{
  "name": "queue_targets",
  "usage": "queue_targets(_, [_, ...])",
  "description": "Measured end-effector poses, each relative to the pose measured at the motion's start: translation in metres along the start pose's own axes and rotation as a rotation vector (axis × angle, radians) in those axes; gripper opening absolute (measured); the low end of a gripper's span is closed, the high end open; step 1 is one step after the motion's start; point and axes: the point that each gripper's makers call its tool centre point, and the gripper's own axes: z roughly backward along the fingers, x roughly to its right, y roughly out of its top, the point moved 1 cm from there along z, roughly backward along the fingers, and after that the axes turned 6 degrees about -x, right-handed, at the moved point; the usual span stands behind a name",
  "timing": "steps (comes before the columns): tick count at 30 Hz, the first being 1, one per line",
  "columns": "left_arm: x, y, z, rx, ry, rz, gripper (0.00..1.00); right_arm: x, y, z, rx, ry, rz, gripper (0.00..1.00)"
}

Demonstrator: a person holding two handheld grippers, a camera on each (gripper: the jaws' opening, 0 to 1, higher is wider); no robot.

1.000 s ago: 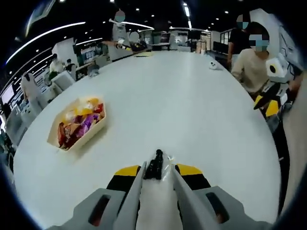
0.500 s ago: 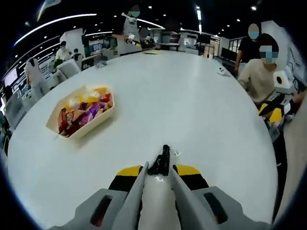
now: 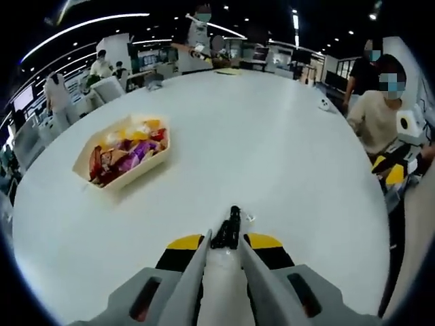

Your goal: Place the target food into the container with the food tongs after gripping and lifting it, then release it inside without dropping or visibly crushing the food.

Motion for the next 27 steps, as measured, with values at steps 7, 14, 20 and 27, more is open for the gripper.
queue_targets(7, [-0.003,-0.003,0.003,0.007,0.004,0.021,0.20,-0.002,0.001,-0.002,0.002,0.010,-0.004,0.28])
queue_targets(14, [0.008,-0.015,-0.002,-0.093,-0.046,-0.053,0.23,0.000,-0.002,-0.001,-0.003,0.005,-0.007,0.28])
queue_targets(20, [0.012,-0.008,-0.004,-0.129,-0.063,-0.167,0.23,-0.001,-0.001,-0.002,0.000,0.010,-0.007,0.28])
queue_targets(27, [0.012,-0.005,-0.008,-0.123,-0.053,-0.155,0.18,0.002,-0.004,0.000,0.000,0.002,-0.015,0.28])
